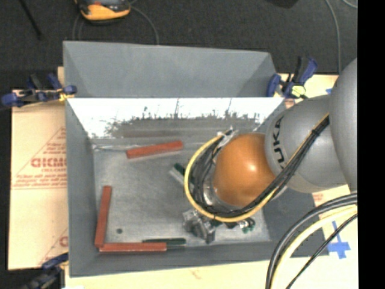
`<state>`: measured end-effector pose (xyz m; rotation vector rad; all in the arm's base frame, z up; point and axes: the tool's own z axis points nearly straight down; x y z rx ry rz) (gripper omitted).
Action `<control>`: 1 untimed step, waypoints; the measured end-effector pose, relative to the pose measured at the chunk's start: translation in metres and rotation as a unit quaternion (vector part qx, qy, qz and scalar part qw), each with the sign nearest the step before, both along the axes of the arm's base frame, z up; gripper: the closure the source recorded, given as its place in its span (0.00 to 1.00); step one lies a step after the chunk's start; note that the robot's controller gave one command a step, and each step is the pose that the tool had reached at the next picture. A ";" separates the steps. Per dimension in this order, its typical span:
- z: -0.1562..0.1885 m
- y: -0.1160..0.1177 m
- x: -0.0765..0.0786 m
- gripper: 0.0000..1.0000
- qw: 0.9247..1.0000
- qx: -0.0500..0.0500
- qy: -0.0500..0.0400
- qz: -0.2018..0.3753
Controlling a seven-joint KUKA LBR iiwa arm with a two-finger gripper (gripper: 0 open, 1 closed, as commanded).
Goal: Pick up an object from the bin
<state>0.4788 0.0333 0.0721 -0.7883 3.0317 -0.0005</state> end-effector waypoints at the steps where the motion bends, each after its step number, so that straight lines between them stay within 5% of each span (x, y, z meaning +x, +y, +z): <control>1: 0.000 0.000 0.000 1.00 1.000 0.000 0.000 0.000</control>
Offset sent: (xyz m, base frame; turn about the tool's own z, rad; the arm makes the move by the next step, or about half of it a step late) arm 0.0145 0.0372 0.1030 -0.0278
